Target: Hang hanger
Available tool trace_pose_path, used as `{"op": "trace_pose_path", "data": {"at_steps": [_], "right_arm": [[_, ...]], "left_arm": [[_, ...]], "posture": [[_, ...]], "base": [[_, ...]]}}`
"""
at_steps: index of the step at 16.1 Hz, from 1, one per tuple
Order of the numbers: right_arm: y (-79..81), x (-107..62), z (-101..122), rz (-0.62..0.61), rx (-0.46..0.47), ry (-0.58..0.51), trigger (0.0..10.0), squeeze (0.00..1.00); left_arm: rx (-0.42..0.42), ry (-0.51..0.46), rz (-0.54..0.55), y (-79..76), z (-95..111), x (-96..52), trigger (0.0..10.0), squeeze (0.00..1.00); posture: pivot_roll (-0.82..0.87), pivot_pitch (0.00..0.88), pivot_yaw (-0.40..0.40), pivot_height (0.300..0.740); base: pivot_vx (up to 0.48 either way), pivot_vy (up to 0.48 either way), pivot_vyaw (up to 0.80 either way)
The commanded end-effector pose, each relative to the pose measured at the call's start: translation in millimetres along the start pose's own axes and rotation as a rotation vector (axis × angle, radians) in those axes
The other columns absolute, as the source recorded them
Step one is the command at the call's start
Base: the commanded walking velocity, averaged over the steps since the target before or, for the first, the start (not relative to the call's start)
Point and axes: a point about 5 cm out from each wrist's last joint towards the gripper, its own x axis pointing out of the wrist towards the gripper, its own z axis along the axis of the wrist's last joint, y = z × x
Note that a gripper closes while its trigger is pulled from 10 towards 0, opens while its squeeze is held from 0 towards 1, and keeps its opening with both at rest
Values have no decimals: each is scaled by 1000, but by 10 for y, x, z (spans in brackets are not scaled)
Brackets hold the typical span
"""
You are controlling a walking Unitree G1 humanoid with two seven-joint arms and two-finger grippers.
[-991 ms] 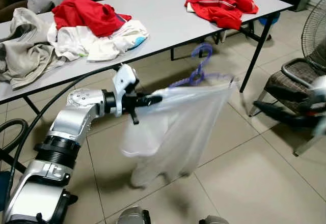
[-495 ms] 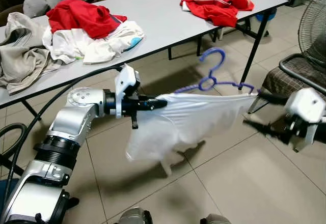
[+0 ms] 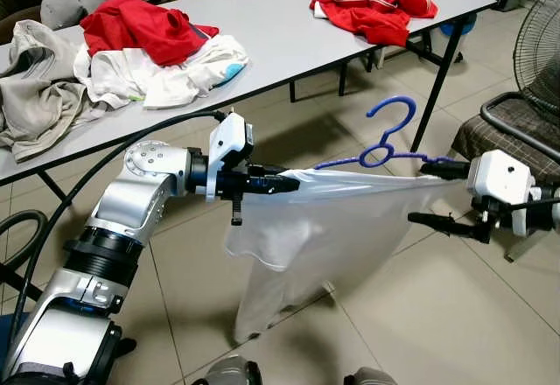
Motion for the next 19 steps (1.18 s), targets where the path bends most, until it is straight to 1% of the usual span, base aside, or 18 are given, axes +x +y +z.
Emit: {"op": "trace_pose_path", "data": {"at_steps": [1, 3, 4, 5, 6, 8, 10, 12, 13, 16, 17, 18, 19], "right_arm": [[-13, 20, 53, 22, -24, -9, 10000, 0], [12, 50, 39, 61, -8, -14, 10000, 0], [43, 81, 30, 99, -2, -18, 10000, 0], [108, 103, 45, 161, 19, -30, 10000, 0], [136, 107, 54, 186, 28, -35, 10000, 0], [254, 114, 39, 283, 56, -20, 10000, 0], [275, 132, 35, 295, 57, -21, 10000, 0], [277, 145, 68, 303, 68, -36, 10000, 0], [264, 152, 72, 291, 59, -35, 10000, 0], [139, 163, 90, 129, -25, -13, 10000, 0], [137, 171, 93, 96, -42, -1, 10000, 0], [228, 200, 74, 76, -47, 22, 10000, 376], [293, 216, 49, 69, -40, 43, 10000, 1000]], "left_arm": [[60, 5, -17, 24, 108, -3, 0, 0], [59, 4, -21, 19, 106, -1, 0, 0], [62, 5, -24, 15, 104, 3, 0, 0], [69, 23, -2, 40, 87, 8, 0, 0], [73, 33, 12, 55, 78, 9, 0, 0], [63, 20, 28, 82, 80, 9, 0, 0], [60, 17, 24, 85, 79, 6, 0, 0], [60, 21, 24, 90, 68, 7, 0, 0], [59, 18, 20, 89, 66, 11, 0, 0], [50, 4, 24, 90, 64, 17, 0, 0], [44, -8, 32, 92, 64, 16, 0, 0], [24, -38, 45, 86, 58, 15, 0, 0], [15, -48, 52, 79, 47, 14, 0, 0]], "posture": [[-179, 0, 94, 740], [-175, 0, 88, 740], [-176, 0, 89, 740], [-176, 0, 89, 740], [-176, 0, 89, 740], [-176, 0, 89, 740], [-176, 0, 87, 740], [-178, 0, 88, 740], [-177, 0, 88, 740], [-168, 0, 71, 740], [-166, 0, 68, 740], [-163, 0, 61, 740], [-163, 0, 61, 740]], "base": [[0, 0, 0], [0, 0, 0], [0, 0, 0], [0, 0, 0], [0, 0, 0], [0, 0, 0], [0, 0, 0], [0, 0, 0], [0, 0, 0], [0, 0, 0], [0, 0, 0], [0, 0, 0], [0, 0, 0]]}}
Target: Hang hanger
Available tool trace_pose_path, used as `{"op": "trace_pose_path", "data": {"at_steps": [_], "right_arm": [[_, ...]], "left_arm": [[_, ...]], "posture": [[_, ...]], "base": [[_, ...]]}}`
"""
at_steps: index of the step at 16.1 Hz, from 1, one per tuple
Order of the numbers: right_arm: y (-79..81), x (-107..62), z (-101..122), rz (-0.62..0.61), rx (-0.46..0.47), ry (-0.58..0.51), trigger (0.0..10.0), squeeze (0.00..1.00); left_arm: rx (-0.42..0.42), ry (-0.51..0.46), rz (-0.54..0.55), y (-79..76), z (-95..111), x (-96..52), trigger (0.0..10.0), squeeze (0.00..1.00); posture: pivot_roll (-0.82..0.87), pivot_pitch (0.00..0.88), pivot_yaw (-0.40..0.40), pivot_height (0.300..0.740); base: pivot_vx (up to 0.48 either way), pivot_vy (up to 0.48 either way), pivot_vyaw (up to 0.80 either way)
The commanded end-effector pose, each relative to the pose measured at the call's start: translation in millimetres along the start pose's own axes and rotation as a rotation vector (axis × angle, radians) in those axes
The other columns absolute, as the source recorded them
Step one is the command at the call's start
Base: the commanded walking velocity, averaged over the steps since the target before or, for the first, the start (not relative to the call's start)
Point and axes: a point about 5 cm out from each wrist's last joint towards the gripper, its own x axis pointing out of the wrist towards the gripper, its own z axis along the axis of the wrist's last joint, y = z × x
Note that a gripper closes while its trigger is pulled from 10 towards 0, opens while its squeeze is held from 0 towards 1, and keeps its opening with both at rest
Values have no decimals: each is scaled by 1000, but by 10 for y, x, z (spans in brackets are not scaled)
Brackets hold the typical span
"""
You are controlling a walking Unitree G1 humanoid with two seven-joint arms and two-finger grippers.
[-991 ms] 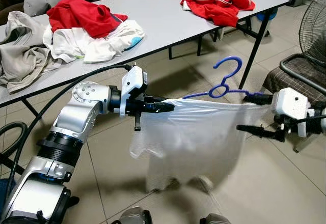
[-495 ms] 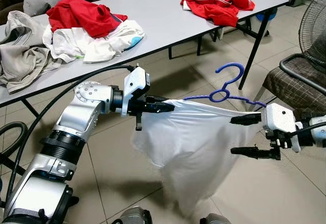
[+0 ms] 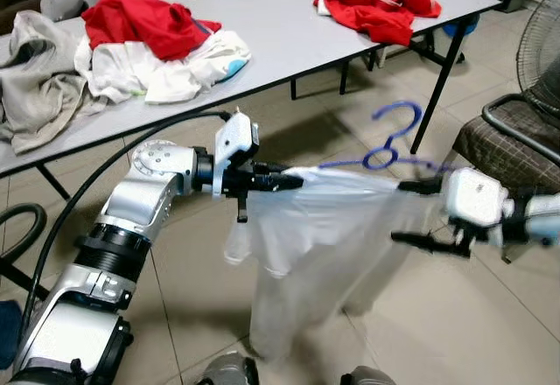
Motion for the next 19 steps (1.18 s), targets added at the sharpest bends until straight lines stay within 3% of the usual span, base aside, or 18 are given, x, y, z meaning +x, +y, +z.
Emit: {"op": "trace_pose_path", "data": {"at_steps": [1, 4, 5, 6, 7, 8, 13, 15, 16, 17, 18, 19], "right_arm": [[13, 12, 34, -18, -8, 5, 10000, 1000], [-11, 5, 45, -53, -56, 28, 10000, 1000], [-26, -6, 67, -70, -78, 35, 10000, 729], [-29, -14, 87, -72, -91, 37, 10000, 659], [-35, -25, 107, -79, -100, 40, 10000, 443], [-35, -29, 114, -79, -108, 45, 10000, 0], [-51, -98, 160, -71, -164, 68, 10000, 0], [-76, -145, 180, -73, -131, 63, 10000, 0], [-81, -163, 180, -69, -103, 57, 980, 0], [-92, -176, 181, -74, -105, 64, 0, 0], [-97, -186, 184, -76, -121, 73, 0, 0], [-115, -209, 207, -87, -138, 76, 8588, 0]], "left_arm": [[10, -40, 22, 21, 62, -40, 0, 0], [13, -51, 1, -6, 73, -20, 0, 0], [17, -51, 0, -1, 80, -12, 0, 0], [17, -50, 1, 4, 82, -12, 0, 0], [18, -48, 1, 7, 82, -13, 0, 0], [17, -48, -1, 5, 83, -13, 0, 0], [15, -33, 17, 32, 63, -43, 0, 0], [15, -29, 16, 37, 62, -52, 0, 0], [17, -32, 14, 38, 75, -48, 0, 0], [19, -35, 9, 37, 86, -43, 0, 0], [20, -35, 6, 35, 89, -39, 0, 0], [22, -34, 1, 34, 92, -35, 0, 0]], "posture": [[-169, 0, 70, 740], [-175, 0, 78, 740], [-174, 0, 76, 740], [-175, 0, 75, 740], [-175, 0, 75, 740], [-175, 0, 75, 740], [-169, 0, 74, 740], [-172, 0, 77, 740], [-172, 0, 77, 740], [-171, 0, 76, 740], [-171, 0, 76, 740], [-169, 0, 77, 740]], "base": [[0, 0, 0], [0, 0, 0], [0, 0, 0], [0, 0, 0], [0, 0, 0], [0, 0, 0], [0, 0, 0], [0, 0, 0], [0, 0, 0], [0, 0, 0], [0, 0, 0], [0, 0, 0]]}}
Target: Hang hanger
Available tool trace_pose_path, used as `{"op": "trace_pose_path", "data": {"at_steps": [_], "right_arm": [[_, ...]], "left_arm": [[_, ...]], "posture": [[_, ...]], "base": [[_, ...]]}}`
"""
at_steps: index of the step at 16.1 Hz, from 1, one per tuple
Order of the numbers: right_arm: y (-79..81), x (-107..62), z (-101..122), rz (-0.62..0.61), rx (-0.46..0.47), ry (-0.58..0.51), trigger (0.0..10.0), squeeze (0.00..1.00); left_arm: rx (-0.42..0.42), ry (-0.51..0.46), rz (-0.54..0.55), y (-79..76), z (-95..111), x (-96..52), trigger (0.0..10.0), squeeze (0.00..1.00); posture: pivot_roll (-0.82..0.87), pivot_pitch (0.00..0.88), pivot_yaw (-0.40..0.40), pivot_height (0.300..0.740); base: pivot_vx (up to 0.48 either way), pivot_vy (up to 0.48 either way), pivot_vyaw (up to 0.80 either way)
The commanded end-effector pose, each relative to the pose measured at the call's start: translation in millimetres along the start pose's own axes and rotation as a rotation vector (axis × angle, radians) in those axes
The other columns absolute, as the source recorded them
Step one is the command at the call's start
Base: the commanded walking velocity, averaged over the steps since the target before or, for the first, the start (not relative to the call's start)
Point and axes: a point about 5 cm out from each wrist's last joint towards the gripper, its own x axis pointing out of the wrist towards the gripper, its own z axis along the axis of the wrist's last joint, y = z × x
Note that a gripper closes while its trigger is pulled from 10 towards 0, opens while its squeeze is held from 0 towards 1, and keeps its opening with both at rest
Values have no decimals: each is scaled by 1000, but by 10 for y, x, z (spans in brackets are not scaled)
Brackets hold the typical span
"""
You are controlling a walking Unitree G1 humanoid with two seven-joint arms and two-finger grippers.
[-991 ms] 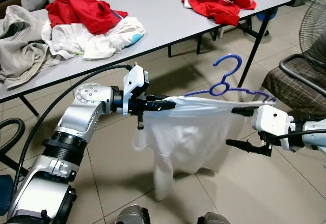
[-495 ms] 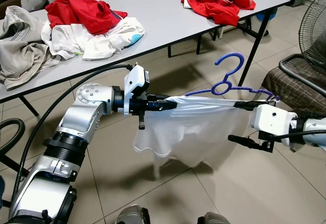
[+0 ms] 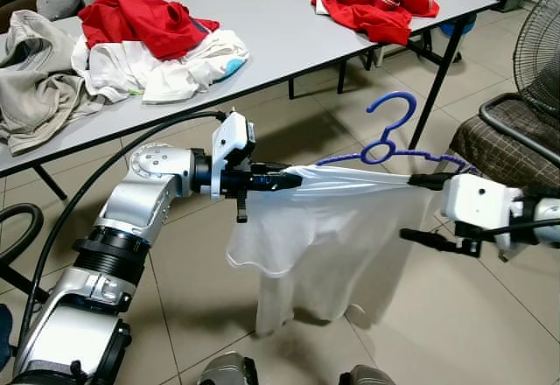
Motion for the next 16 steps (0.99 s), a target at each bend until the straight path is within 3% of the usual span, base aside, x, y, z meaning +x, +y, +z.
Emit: {"op": "trace_pose_path", "data": {"at_steps": [1, 2, 8, 16], "right_arm": [[-41, -44, 65, -20, -26, -14, 8588, 0], [-48, -48, 52, -23, -29, -4, 10000, 0], [-66, -114, 64, -18, -51, 15, 10000, 0], [-100, -91, -32, -34, -73, 67, 10000, 0]], "left_arm": [[43, -16, 2, 45, 121, -27, 0, 0], [45, -16, -6, 36, 123, -24, 0, 0], [43, -2, 4, 53, 101, -37, 0, 0], [2, -41, -93, -59, 109, 0, 0, 0]], "posture": [[-169, 0, 77, 740], [-169, 0, 77, 740], [-176, 0, 78, 740], [-178, 0, 69, 740]], "base": [[0, 0, 0], [0, 0, 0], [0, 0, 0], [0, 0, 0]]}}
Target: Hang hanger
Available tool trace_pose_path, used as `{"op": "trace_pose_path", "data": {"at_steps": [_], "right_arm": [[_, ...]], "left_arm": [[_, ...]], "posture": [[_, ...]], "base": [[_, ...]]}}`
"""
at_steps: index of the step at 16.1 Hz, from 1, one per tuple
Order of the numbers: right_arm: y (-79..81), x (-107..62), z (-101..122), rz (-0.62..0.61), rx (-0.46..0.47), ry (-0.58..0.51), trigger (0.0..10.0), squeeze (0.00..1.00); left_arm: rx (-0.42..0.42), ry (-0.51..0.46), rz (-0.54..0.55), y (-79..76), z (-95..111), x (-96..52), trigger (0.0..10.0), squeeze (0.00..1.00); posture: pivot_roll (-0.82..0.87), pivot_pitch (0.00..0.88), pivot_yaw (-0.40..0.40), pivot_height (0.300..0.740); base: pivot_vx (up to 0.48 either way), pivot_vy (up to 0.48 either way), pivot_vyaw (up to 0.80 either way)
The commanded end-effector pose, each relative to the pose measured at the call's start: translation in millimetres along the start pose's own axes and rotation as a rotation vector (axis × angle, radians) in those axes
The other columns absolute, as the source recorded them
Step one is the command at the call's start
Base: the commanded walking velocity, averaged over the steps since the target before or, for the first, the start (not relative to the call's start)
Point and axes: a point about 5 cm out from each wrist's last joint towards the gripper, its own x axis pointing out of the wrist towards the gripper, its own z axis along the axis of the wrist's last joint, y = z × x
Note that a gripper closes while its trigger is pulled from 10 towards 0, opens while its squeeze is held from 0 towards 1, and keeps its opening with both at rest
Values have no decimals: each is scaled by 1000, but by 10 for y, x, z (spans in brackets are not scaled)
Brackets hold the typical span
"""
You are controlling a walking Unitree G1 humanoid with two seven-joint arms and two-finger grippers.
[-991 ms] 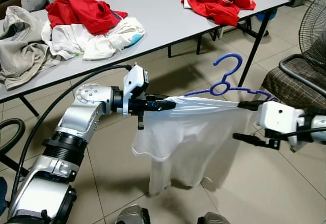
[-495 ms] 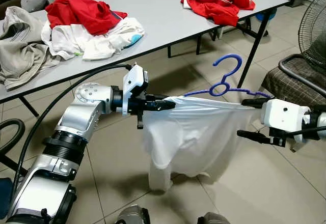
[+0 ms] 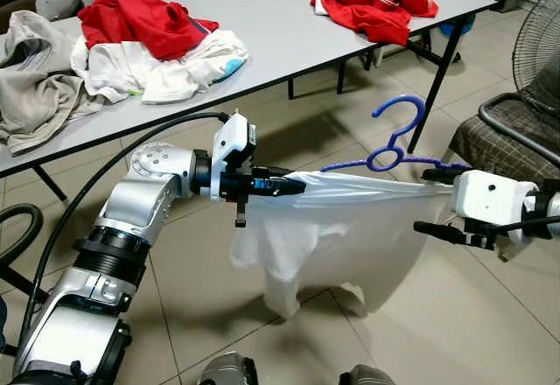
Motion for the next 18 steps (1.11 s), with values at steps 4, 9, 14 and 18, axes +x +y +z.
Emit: {"op": "trace_pose_path", "data": {"at_steps": [4, 9, 14, 18], "right_arm": [[25, -5, 50, 41, -4, -30, 8902, 0], [33, 5, 91, 68, 6, -61, 0, 0], [48, 9, 85, 81, 25, -64, 0, 0], [69, 4, 62, 87, 36, -54, 0, 0]], "left_arm": [[33, -22, 2, 1, 71, -19, 0, 0], [37, -14, 23, 23, 69, -22, 0, 0], [40, -12, 26, 31, 73, -23, 0, 0], [41, -15, 19, 28, 84, -21, 0, 0]], "posture": [[-180, 0, 68, 740], [-180, 0, 68, 740], [-180, 0, 68, 740], [-180, 0, 72, 740]], "base": [[0, 0, 0], [0, 0, 0], [0, 0, 0], [0, 0, 0]]}}
